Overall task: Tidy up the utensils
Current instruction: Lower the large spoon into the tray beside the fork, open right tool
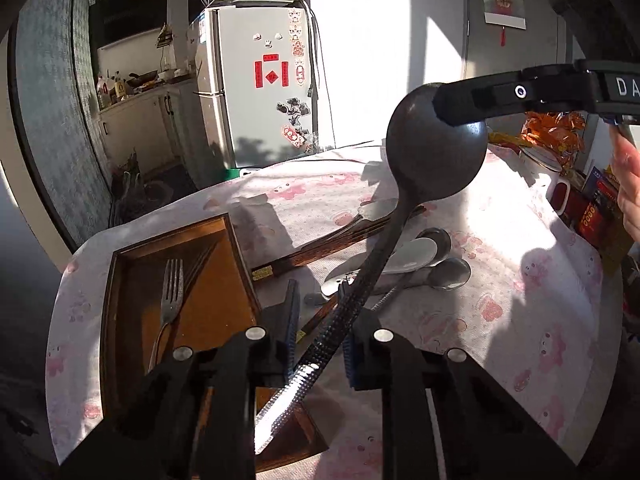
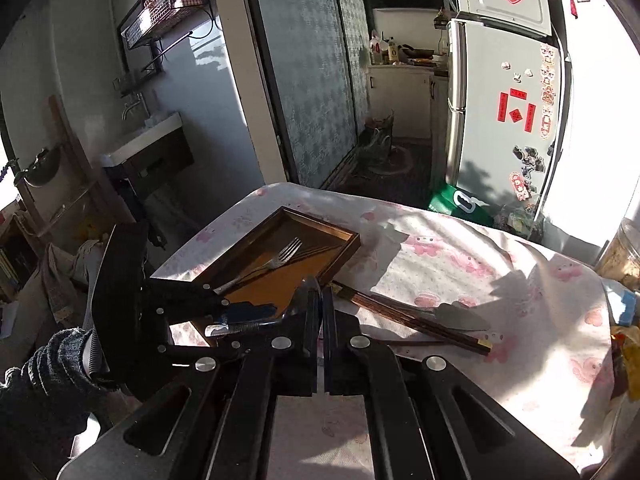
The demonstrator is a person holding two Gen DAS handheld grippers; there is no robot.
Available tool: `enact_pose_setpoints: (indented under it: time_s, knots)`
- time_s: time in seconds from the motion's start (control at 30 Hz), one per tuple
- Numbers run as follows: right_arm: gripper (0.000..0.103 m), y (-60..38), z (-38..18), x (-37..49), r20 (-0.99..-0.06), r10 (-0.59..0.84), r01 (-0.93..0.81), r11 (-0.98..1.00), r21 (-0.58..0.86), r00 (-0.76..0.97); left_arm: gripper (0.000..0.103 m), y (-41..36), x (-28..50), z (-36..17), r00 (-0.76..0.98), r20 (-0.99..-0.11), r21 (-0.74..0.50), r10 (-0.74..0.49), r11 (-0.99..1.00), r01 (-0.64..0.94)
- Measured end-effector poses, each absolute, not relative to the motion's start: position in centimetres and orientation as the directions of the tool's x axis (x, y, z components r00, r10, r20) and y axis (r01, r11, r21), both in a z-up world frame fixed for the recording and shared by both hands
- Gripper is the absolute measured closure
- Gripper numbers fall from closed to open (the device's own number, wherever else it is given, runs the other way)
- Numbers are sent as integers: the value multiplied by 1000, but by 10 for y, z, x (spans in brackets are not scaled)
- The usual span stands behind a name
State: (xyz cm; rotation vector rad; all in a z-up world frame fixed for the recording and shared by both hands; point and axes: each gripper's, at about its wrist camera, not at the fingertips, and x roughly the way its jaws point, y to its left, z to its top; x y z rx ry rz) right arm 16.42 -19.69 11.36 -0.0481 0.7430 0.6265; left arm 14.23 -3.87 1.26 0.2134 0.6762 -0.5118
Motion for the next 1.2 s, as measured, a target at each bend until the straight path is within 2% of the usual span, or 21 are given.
enact_pose_setpoints:
  time_s: [0.23,0.4,0.63,0.97,1.07,1.1,1.13,1.17,1.2]
  knots:
    - [100,-128,74,225,-705,521,-561,801,208,481,82,23,179,-18,644,-720,-16,-260,933,359]
    - [100,-107,53,253,-735,511,-556,802,220,446,82,41,197,-37,615,-742,-58,-265,940,336]
    - [99,-82,29,274,-783,477,-567,799,198,399,80,40,202,-47,600,-756,-46,-262,935,352]
    - [97,-53,-14,295,-820,446,-539,816,209,358,54,52,188,-39,622,-742,-34,-251,940,339]
    - [95,-49,-18,294,-821,448,-536,816,215,353,52,54,184,-39,620,-743,-36,-253,940,340]
    - [84,-49,-16,293,-819,454,-534,816,223,352,51,55,183,-39,620,-743,-37,-252,940,338]
    - [64,-50,-14,291,-812,459,-531,817,226,360,51,55,181,-38,619,-743,-38,-253,940,339]
    - [52,-53,-9,288,-803,462,-525,821,225,377,50,55,179,-37,619,-742,-39,-257,939,342]
    - [36,-58,-3,284,-790,469,-520,823,228,395,46,53,177,-35,619,-739,-44,-266,936,349]
